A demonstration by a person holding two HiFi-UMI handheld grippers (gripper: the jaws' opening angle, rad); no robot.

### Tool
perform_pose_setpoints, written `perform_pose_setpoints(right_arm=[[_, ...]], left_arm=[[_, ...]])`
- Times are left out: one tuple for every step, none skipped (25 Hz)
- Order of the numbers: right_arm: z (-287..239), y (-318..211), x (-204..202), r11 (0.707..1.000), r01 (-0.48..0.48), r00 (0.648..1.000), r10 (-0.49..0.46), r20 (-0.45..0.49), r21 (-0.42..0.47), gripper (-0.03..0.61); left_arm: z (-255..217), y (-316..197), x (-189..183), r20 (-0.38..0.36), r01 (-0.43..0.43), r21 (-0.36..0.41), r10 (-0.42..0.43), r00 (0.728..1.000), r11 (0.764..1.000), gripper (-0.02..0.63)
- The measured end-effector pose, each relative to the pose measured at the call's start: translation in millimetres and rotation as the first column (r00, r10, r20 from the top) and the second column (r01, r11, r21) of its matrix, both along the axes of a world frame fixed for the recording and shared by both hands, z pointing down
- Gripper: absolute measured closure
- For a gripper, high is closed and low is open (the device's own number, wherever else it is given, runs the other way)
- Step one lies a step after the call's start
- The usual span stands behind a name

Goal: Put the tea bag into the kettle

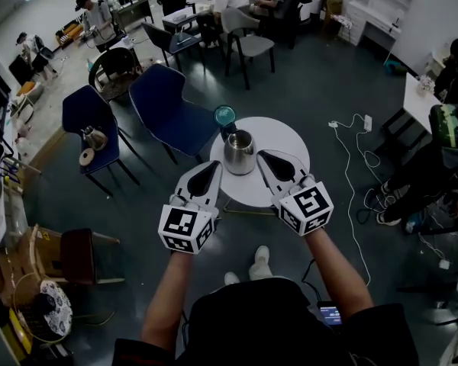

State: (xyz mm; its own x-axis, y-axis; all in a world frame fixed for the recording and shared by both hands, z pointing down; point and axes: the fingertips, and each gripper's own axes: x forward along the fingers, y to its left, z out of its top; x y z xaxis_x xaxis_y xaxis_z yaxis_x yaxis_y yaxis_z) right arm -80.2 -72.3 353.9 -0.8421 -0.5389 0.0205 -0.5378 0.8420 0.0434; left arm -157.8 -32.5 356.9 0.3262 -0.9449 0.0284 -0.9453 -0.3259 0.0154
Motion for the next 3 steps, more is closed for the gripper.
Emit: perform_pose_setpoints(right_arm=[[-0.3, 4.0, -1.0, 1.0, -0.001, 1.0, 0.001, 0.0, 0.001, 0.561], [-0.7, 8.0, -2.0, 1.0, -0.001, 1.0, 0.001, 0.0, 0.002, 0.561], [-1.1, 12.0, -3.0, 1.0, -0.001, 1.0, 0.001, 0.001, 0.003, 0.561]], left_arm=[[-0.5, 3.5, -1.1, 0.0, 0.0, 0.001, 0.0, 1.0, 1.0, 0.598], [-1.0, 7.1, -2.1, 0.0, -0.001, 0.003, 0.001, 1.0, 1.0, 0.598], [-1.6, 10.8, -3.2, 0.0, -0.001, 0.004, 0.001, 1.0, 1.0, 0.598]])
